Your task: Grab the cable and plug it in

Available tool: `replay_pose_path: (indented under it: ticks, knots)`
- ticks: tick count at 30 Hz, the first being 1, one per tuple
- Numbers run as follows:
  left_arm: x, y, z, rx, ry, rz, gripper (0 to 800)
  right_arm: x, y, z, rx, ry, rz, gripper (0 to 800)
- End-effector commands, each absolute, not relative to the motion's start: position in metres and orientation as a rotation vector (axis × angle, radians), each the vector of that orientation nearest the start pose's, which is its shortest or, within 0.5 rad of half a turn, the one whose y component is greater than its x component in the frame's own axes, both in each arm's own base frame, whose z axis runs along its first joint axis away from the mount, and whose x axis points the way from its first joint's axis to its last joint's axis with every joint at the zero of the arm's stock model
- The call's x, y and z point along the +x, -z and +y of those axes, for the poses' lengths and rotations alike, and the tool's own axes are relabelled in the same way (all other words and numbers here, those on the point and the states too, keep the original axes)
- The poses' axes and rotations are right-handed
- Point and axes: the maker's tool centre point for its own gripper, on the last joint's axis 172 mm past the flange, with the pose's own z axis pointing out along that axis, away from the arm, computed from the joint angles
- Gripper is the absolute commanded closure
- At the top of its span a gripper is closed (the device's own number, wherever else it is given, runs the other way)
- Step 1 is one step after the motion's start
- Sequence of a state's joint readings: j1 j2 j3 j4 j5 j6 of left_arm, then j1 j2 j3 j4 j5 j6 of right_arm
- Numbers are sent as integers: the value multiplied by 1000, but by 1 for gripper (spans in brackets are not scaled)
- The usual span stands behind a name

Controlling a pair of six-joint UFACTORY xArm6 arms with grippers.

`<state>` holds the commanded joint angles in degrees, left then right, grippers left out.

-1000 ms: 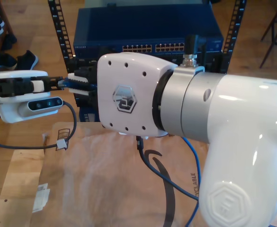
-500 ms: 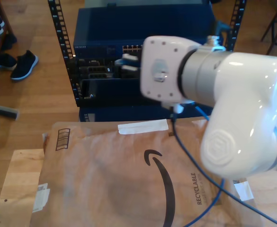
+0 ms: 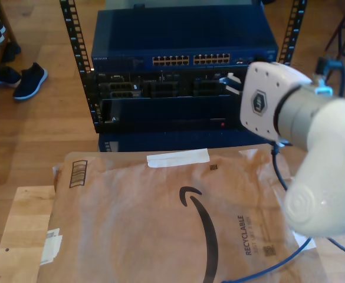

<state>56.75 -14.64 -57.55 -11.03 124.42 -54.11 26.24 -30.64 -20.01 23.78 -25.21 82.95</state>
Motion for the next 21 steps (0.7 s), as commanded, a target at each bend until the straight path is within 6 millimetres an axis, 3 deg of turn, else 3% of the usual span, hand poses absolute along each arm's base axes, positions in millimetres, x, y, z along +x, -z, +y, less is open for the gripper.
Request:
replay_pose_path:
  ticks: [4, 8, 10, 14, 16, 21]
  knots:
    - [104, -300, 120, 1604, 1273, 2137, 1, 455, -372, 122, -1385, 908, 1240, 799]
    - [81, -279, 128, 1693, 1178, 2146, 1, 445, -382, 66, -1291, 1145, 1248, 799]
    - [68, -268, 123, 1766, 1130, 2132, 1, 441, -372, 45, -1311, 1257, 1273, 799]
    - [55, -241, 108, 1833, 1047, 2133, 1, 432, -364, 62, -1328, 1337, 1229, 799]
    - [46, -234, 103, 1847, 1027, 2119, 1, 427, -351, 58, -1336, 1377, 1245, 799]
    - [26, -195, 116, 1806, 873, 2095, 1, 417, -320, 63, -1390, 1425, 1265, 799]
